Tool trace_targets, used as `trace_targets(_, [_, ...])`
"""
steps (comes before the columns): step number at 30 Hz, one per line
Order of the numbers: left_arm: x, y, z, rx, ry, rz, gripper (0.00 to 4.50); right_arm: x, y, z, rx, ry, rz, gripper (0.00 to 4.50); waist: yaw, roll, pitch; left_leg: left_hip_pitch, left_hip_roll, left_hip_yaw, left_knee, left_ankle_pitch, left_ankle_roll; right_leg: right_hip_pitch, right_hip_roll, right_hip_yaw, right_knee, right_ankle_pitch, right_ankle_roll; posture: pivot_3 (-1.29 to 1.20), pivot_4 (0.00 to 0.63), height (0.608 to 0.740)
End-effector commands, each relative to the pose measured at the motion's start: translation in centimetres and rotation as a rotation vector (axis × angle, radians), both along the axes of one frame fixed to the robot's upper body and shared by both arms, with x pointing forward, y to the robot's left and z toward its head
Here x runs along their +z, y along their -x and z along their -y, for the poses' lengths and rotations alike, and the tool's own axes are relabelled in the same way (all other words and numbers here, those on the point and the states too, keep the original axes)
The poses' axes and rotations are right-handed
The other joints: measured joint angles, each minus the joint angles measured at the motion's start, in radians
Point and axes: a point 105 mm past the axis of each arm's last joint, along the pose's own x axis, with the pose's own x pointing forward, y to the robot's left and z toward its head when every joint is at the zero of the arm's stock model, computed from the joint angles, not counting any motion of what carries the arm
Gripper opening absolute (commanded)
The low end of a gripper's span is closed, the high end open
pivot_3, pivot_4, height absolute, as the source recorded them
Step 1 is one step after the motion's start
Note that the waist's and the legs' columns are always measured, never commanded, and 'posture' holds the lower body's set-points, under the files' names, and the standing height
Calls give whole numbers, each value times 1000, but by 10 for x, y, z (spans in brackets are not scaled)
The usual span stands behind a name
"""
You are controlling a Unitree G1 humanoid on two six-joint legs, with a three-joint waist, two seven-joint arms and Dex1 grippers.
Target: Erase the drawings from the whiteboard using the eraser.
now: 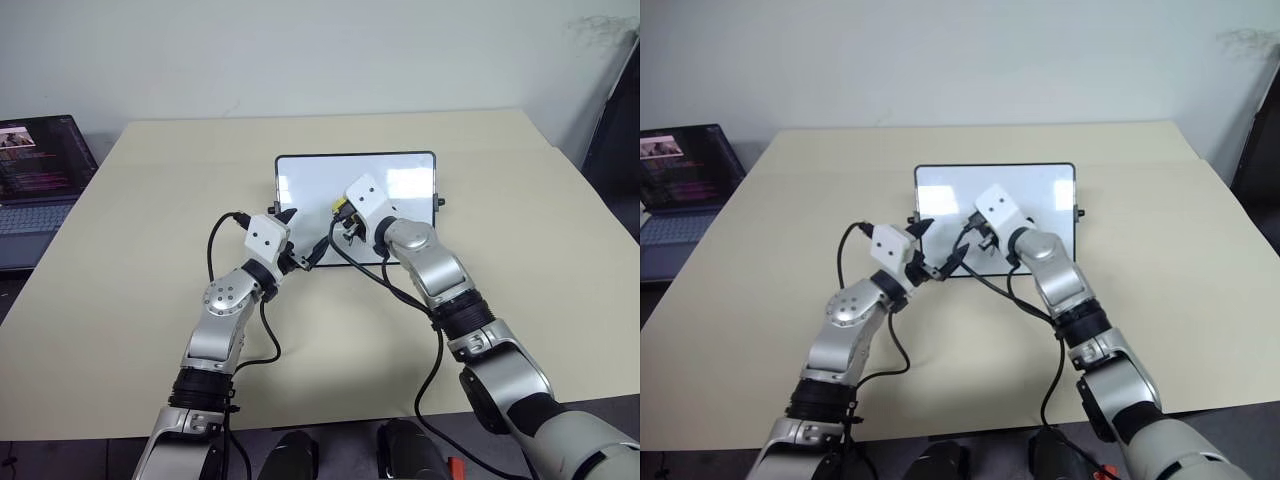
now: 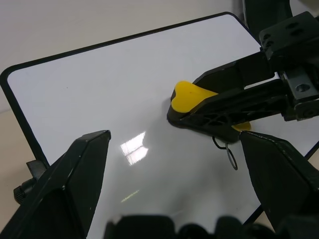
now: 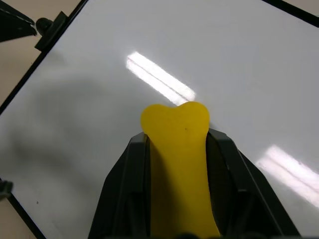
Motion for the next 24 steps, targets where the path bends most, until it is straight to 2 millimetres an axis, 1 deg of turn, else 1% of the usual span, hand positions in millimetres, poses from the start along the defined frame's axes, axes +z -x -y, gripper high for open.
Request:
trace_targets(1, [13,0,1,-11,5,49,4500,3,-1,19,-36,16,23,1333,2,0,0,0,0,0,0,0,0,0,0,0,0,0,0,0,150,740])
trace_targets(6, [14,-1,3,-22,4,48,4500,-4,-1,45,-91,40,11,1333,7,0,0,0,0,0,0,0,0,1,0,0,0,0,0,0,150,740])
trace_targets(11, [14,-3,4,-28,3,47,4500,-9,1,63,-136,56,0,1333,10,0,0,1,-1,-1,1,0,0,2,0,-1,0,0,0,0,150,740])
trace_targets(17, [14,-3,3,-28,1,47,4500,-9,1,72,-167,51,-2,1333,10,0,0,1,-1,-1,1,0,0,3,0,-1,0,0,0,0,150,740])
trace_targets(24, [14,-3,4,-31,2,48,4500,-3,1,71,-169,37,4,1333,10,0,0,1,-1,-1,1,0,0,3,0,-1,0,0,0,0,150,740])
